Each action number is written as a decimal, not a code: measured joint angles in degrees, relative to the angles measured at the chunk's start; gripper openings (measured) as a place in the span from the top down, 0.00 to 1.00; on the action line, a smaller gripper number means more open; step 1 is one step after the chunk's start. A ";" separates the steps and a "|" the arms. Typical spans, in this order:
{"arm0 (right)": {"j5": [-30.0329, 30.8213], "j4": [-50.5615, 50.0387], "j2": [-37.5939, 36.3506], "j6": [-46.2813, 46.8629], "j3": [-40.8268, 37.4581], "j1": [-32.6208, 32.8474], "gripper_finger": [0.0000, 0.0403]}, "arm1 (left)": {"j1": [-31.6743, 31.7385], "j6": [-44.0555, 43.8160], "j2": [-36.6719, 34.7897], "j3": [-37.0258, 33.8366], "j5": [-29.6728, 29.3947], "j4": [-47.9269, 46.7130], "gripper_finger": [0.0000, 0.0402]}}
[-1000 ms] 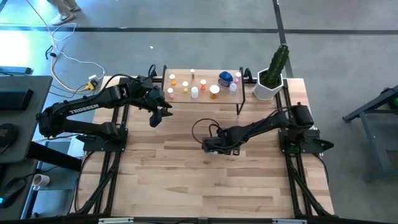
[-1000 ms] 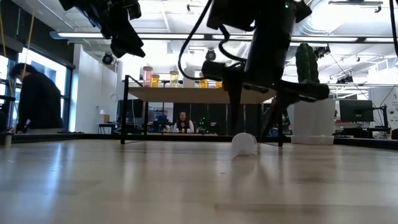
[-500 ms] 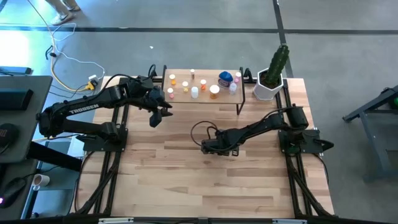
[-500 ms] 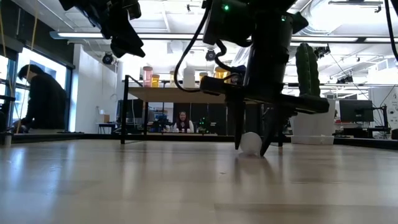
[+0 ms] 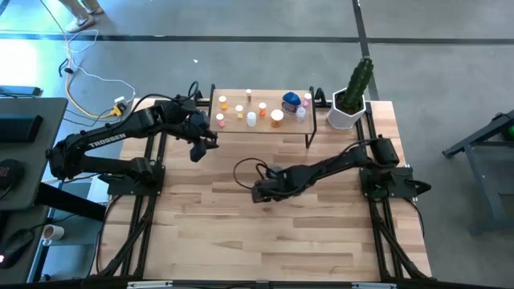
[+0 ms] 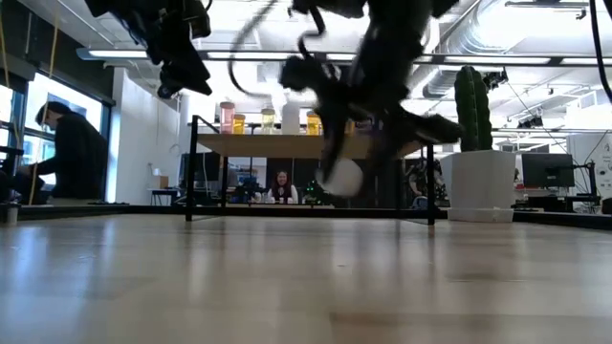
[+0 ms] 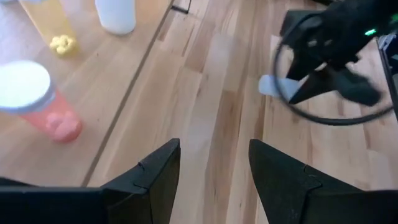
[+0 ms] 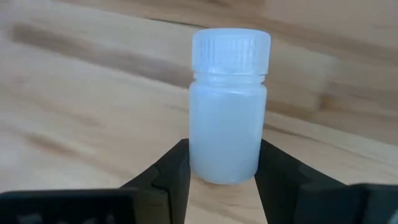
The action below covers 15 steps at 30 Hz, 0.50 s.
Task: Pick and place medicine bottles onto shelf by color
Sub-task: Put the transparent pill bottle on the shelf
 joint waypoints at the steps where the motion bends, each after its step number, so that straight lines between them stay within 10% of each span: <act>1: 0.55 -0.04 0.00 -1.44 1.27 0.02 0.67 | 0.02 -0.02 0.00 0.00 0.00 -0.42 0.55; 15: 9.71 -6.19 -0.07 -12.20 12.54 -0.09 0.66 | -0.08 -2.18 0.08 0.00 2.10 -3.36 0.51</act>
